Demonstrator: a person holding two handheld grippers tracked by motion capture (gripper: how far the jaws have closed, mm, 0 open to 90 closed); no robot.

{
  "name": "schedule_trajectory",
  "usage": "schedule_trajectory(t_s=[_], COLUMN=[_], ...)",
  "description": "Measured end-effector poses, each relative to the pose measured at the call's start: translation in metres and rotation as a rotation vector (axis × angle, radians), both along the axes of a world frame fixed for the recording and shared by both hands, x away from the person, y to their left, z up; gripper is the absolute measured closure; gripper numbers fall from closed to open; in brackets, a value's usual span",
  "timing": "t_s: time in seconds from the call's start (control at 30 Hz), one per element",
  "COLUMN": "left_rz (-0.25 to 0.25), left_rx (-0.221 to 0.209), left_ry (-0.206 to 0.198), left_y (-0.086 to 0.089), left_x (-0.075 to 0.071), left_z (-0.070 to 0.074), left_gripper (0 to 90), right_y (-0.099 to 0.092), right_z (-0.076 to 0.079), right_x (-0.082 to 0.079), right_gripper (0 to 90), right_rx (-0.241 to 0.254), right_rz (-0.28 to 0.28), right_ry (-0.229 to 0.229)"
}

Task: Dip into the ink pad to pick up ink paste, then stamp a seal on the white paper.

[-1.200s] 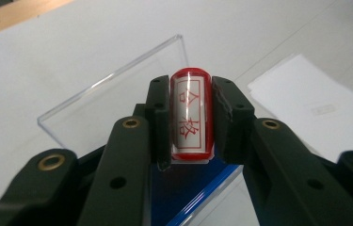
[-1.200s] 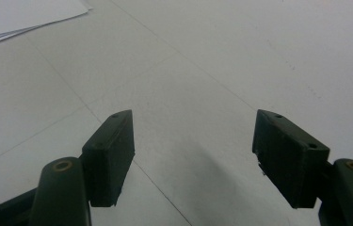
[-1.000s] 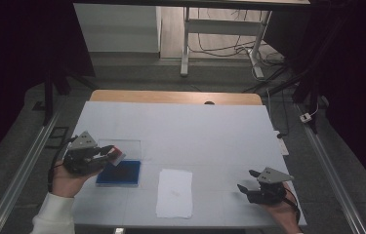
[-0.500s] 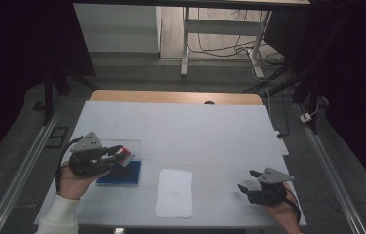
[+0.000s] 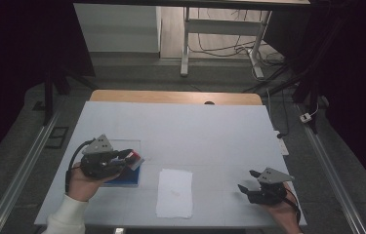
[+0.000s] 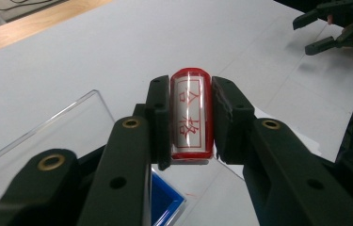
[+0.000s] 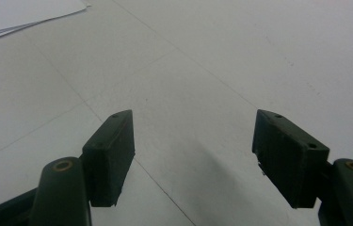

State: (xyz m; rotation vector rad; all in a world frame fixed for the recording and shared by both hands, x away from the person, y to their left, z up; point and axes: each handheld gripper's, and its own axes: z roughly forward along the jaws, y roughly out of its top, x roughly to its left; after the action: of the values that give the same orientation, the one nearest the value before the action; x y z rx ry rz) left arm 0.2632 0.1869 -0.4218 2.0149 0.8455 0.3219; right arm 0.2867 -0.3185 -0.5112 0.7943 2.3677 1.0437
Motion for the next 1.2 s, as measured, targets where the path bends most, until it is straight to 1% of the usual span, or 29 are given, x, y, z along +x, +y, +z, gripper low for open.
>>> schedule_trajectory(t_s=[0.07, 0.23, 0.47, 0.6, 0.8, 1.2], left_rz=[-0.008, -0.023, -0.061, -0.079, -0.102, -0.158], left_rx=[0.007, 0.006, 0.022, 0.030, 0.044, 0.072], left_ry=[0.001, 0.004, 0.009, 0.012, 0.021, 0.042], left_y=[-0.003, -0.010, -0.028, -0.035, -0.048, -0.075], left_x=[0.000, 0.001, 0.002, 0.002, 0.004, 0.005], left_z=[0.000, -0.001, -0.005, -0.007, -0.011, -0.021], left_gripper=[69.8, 69.8, 69.8, 69.8, 69.8, 69.8], right_y=[0.001, 0.001, 0.001, 0.001, 0.001, 0.000], right_z=[0.000, 0.000, 0.000, 0.000, 0.000, 0.001], right_x=[0.000, 0.000, 0.000, 0.000, 0.000, 0.000], right_gripper=[29.6, 29.7, 29.6, 29.7, 29.6, 29.6], right_rx=[-0.001, 0.001, -0.002, -0.001, -0.002, 0.001], right_rz=[-0.003, 0.002, 0.006, 0.005, -0.003, 0.001], right_ry=[-0.003, 0.000, -0.002, -0.003, -0.003, -0.005])
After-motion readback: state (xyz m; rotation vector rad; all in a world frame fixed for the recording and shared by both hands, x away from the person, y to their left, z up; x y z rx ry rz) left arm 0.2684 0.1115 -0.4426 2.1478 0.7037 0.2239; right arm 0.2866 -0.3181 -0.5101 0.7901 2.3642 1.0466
